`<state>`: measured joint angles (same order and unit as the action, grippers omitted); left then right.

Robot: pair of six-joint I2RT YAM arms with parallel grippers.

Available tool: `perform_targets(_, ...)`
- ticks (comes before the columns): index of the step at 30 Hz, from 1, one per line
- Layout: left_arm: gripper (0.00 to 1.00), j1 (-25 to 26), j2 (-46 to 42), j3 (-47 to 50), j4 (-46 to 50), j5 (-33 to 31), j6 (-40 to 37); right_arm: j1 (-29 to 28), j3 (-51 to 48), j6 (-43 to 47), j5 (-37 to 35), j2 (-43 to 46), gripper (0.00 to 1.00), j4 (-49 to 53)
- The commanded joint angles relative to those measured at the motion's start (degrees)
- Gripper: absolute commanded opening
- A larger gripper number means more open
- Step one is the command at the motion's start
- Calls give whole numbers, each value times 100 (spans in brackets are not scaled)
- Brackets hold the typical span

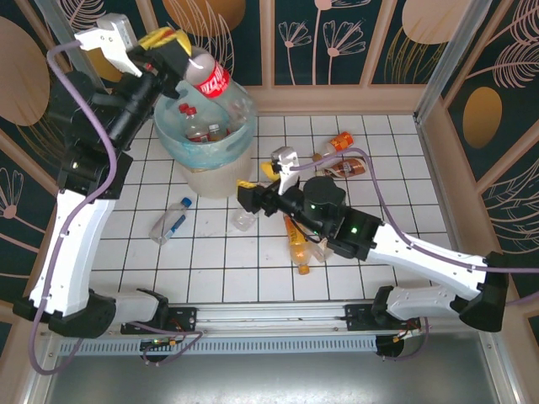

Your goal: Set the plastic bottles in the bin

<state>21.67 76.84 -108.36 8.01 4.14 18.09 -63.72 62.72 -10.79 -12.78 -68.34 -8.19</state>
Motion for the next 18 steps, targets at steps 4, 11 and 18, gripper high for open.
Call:
perform_targets(4,0,-219,1052,-605,613,-1289,-634,24,796,144,0,-433,79,-5)
perform_targets(11,0,-478,1513,-148,471,-1096,-842,23,450,-227,-175,-146,79,192)
perform_targets(18,0,-549,1553,997,-149,-443,-653,39,-29,-619,-580,293,79,279)
